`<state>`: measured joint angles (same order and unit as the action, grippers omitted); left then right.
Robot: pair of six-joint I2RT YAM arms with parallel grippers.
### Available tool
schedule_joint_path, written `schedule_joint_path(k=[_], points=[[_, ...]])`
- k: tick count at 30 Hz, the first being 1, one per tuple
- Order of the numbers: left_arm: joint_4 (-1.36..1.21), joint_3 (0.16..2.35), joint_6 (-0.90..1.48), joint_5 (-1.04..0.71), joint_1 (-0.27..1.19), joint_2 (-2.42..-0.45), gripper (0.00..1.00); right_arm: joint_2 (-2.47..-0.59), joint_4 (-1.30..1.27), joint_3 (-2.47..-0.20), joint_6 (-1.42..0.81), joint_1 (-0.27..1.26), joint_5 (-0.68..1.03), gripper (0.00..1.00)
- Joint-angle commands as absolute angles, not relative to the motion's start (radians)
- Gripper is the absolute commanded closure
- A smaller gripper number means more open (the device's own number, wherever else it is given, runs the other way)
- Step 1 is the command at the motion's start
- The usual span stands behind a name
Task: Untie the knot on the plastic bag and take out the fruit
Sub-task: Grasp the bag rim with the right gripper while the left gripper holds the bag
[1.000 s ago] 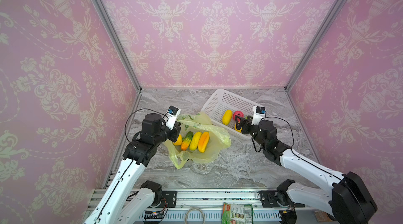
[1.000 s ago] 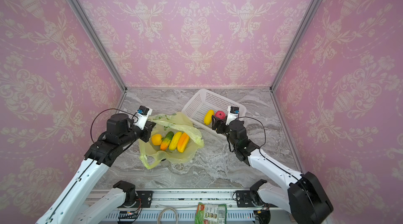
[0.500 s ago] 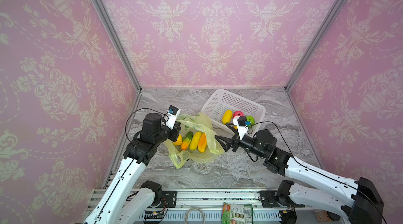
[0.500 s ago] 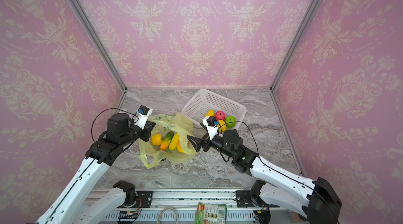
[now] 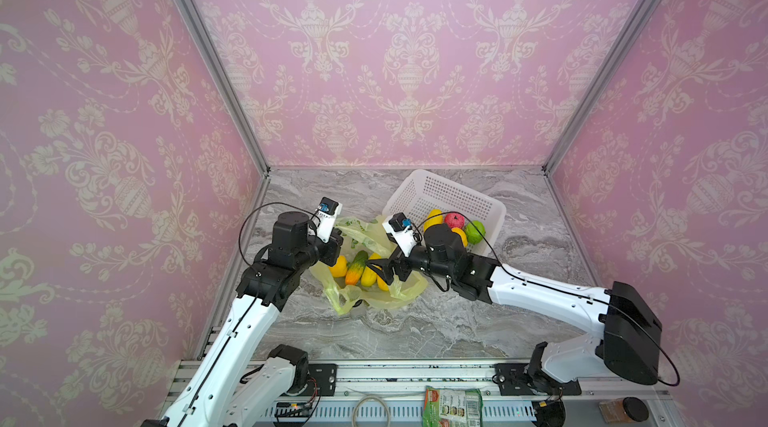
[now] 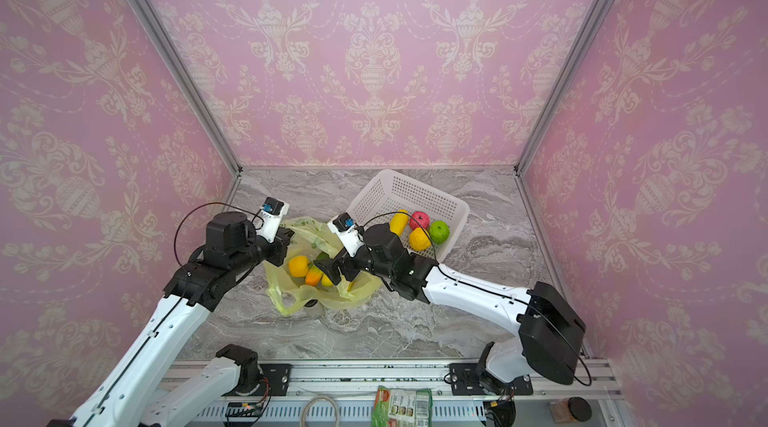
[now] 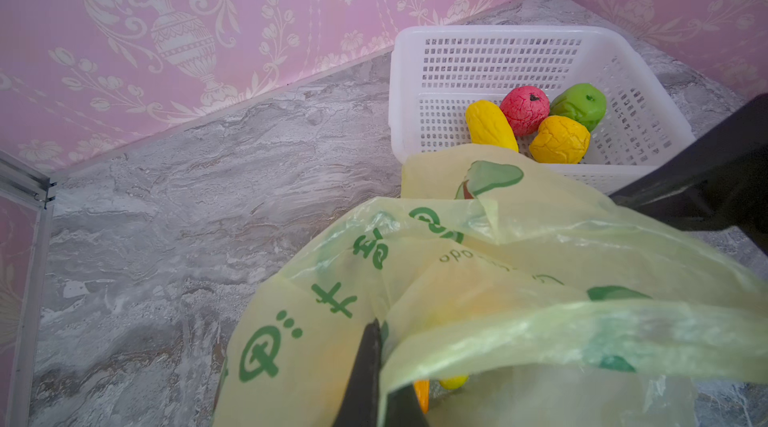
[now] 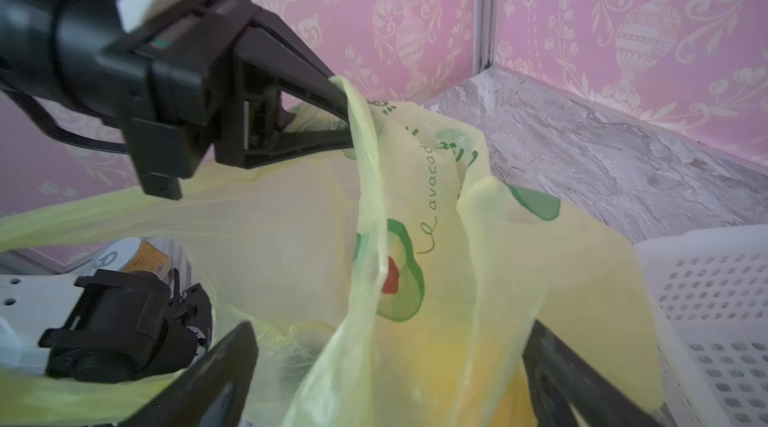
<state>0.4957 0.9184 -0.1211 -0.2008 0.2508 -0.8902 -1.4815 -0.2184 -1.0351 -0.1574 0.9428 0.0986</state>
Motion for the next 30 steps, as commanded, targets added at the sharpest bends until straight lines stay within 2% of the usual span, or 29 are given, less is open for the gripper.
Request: schedule_joint_path(k=[1, 2, 4, 5, 6, 7, 10, 17, 20, 24, 28, 30], points=[[0.482, 0.990, -0.088, -0.201, 0.207, -0.937, 1.00, -1.616, -0.090, -1.164, -0.166, 0.925, -0.101, 0.15], [0.478, 1.016, -0.075, -0.207, 0.193, -0.960, 1.00, -1.665, -0.056, -1.245, -0.180, 0.912, -0.117, 0.29], [0.465, 1.075, -0.052, -0.193, 0.170, -1.015, 1.00, -1.772, 0.061, -1.411, -0.208, 0.880, -0.118, 0.66], [0.455, 1.097, -0.046, -0.177, 0.165, -1.034, 1.00, -1.820, 0.099, -1.475, -0.208, 0.873, -0.121, 0.78], [0.447, 1.125, -0.043, -0.164, 0.159, -1.058, 1.00, -1.863, 0.129, -1.552, -0.196, 0.868, -0.134, 0.87], [0.442, 1.157, -0.044, -0.149, 0.157, -1.082, 1.00, -1.905, 0.149, -1.623, -0.184, 0.865, -0.161, 0.92], [0.443, 1.250, -0.057, -0.119, 0.148, -1.137, 1.00, -1.990, 0.201, -1.792, -0.162, 0.852, -0.213, 0.99], [0.447, 1.365, -0.075, -0.107, 0.138, -1.159, 1.00, -2.088, 0.276, -2.034, -0.162, 0.802, -0.248, 1.00], [0.433, 1.356, -0.078, -0.121, 0.138, -1.136, 1.00, -2.055, 0.225, -1.975, -0.180, 0.789, -0.258, 1.00], [0.368, 1.251, -0.011, -0.187, 0.138, -1.070, 1.00, -1.970, 0.084, -1.773, -0.187, 0.784, -0.242, 0.99], [0.265, 1.072, 0.094, -0.266, 0.138, -0.987, 1.00, -1.885, -0.072, -1.557, -0.193, 0.784, -0.219, 0.77], [0.245, 1.004, 0.126, -0.295, 0.139, -0.966, 1.00, -1.844, -0.130, -1.463, -0.193, 0.783, -0.203, 0.60]])
